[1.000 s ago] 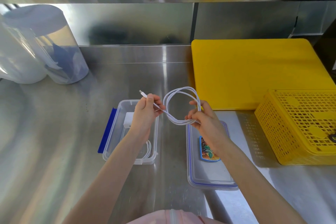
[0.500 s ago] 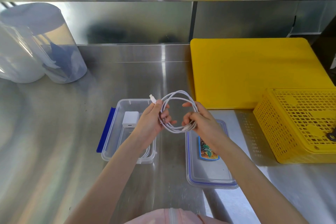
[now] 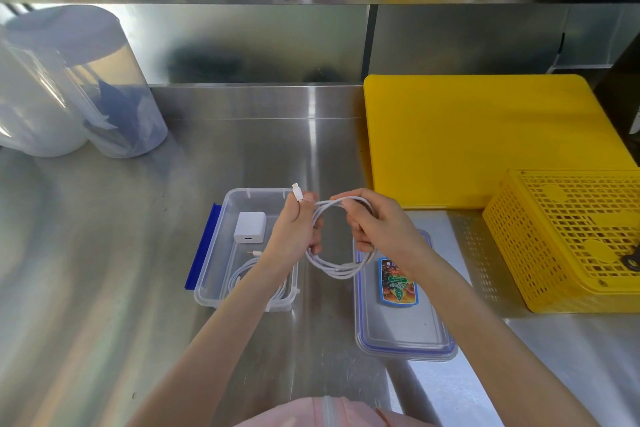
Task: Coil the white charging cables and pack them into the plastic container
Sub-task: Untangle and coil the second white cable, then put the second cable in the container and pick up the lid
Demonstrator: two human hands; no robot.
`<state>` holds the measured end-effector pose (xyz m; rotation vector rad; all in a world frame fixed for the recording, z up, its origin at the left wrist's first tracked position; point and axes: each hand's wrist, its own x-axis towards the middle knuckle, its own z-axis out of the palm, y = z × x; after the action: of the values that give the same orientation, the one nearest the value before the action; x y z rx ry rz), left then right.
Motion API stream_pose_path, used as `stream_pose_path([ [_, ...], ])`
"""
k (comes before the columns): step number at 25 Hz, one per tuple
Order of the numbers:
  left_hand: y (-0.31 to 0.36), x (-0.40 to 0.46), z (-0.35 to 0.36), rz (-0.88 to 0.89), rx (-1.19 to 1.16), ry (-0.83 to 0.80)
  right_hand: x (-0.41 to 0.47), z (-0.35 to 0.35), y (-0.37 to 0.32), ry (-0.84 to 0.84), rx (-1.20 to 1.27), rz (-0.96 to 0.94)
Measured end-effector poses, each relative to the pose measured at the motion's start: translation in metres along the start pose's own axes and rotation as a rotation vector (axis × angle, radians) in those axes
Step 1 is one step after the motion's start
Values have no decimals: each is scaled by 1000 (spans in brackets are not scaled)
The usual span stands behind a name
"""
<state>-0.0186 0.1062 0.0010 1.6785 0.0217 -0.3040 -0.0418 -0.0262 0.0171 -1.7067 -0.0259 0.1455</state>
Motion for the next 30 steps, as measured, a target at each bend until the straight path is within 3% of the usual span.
stream_pose_path([
  [2, 3, 2, -2, -77, -2, -31, 0, 1, -1, -35, 24, -1],
  [5, 8, -1, 0, -167, 83, -221, 1, 1, -1, -18, 61, 33],
  [11, 17, -9, -3, -190, 249, -559, 4, 0, -3, 36, -180, -28],
  [14, 17, -7, -1, -116, 412, -484, 5, 1, -4, 20, -234, -49],
  [20, 5, 1, -4, 9, 415, -263, 9, -1, 0, -15, -108, -6],
  [23, -2, 4, -10, 33, 317, -107, 10, 1, 6, 46, -423, -198],
  [26, -5, 5, -20, 0, 205, -58, 15, 7, 14, 84, -670, -357],
  [30, -12, 4, -38, 55, 387, -15, 27, 18, 22, 72, -829, -400],
])
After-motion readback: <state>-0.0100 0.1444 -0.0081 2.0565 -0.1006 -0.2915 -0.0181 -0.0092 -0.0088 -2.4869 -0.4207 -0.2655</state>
